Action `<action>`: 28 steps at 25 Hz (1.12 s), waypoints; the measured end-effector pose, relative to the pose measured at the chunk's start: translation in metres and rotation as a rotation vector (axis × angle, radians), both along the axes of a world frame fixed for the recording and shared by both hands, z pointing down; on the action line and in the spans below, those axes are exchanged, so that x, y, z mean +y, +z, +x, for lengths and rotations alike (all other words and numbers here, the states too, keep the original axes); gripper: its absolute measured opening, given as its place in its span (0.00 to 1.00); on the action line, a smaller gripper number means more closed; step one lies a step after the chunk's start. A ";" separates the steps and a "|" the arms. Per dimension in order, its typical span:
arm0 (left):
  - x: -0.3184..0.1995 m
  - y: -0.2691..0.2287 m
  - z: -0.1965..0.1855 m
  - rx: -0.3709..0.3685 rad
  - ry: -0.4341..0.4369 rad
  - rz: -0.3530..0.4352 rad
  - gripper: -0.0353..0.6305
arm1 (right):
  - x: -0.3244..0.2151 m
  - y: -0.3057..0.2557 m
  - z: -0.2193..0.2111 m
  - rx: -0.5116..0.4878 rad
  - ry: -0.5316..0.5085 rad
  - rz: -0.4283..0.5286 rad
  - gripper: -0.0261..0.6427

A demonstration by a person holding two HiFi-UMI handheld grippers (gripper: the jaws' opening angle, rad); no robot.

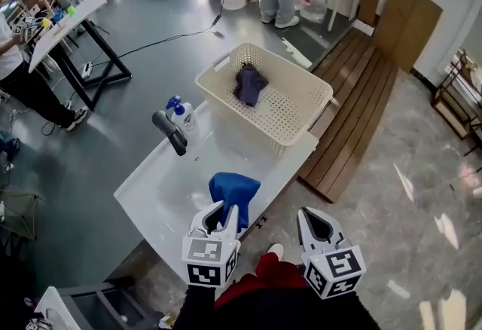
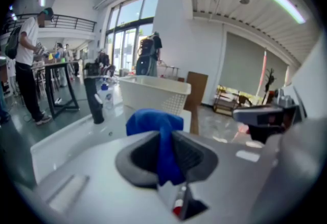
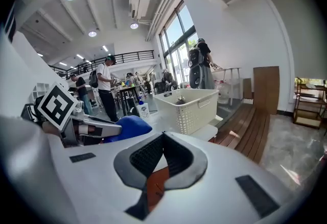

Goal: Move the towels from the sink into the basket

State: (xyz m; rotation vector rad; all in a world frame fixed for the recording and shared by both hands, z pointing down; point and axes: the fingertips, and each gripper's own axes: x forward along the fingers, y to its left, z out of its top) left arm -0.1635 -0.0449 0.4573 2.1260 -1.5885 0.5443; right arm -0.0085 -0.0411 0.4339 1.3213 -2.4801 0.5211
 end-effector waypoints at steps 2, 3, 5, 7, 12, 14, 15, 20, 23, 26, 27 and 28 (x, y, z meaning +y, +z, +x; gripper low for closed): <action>-0.011 -0.010 0.006 -0.007 0.009 0.025 0.16 | -0.009 -0.005 0.008 -0.004 0.016 0.014 0.05; -0.017 -0.014 0.009 -0.010 0.013 0.037 0.16 | -0.013 -0.007 0.011 -0.008 0.024 0.020 0.05; -0.027 -0.023 0.015 -0.014 0.019 0.066 0.16 | -0.021 -0.011 0.018 -0.015 0.039 0.035 0.05; -0.039 -0.032 0.021 -0.019 0.022 0.091 0.16 | -0.029 -0.015 0.025 -0.018 0.050 0.050 0.05; -0.061 -0.059 0.034 -0.024 0.036 0.155 0.16 | -0.042 -0.028 0.040 -0.018 0.070 0.079 0.05; -0.069 -0.069 0.038 -0.026 0.042 0.179 0.16 | -0.047 -0.030 0.044 -0.014 0.074 0.088 0.05; -0.073 -0.073 0.040 -0.026 0.045 0.190 0.16 | -0.049 -0.031 0.046 -0.013 0.077 0.090 0.05; -0.090 -0.090 0.056 -0.038 0.078 0.245 0.16 | -0.061 -0.032 0.057 -0.023 0.107 0.102 0.05; -0.098 -0.100 0.066 -0.042 0.089 0.270 0.16 | -0.067 -0.037 0.066 -0.027 0.117 0.113 0.05; -0.104 -0.104 0.073 -0.044 0.101 0.284 0.16 | -0.070 -0.037 0.071 -0.028 0.126 0.115 0.05; -0.106 -0.106 0.075 -0.044 0.105 0.288 0.16 | -0.070 -0.037 0.073 -0.029 0.128 0.115 0.05; -0.107 -0.108 0.077 -0.044 0.109 0.293 0.16 | -0.071 -0.037 0.074 -0.028 0.129 0.115 0.05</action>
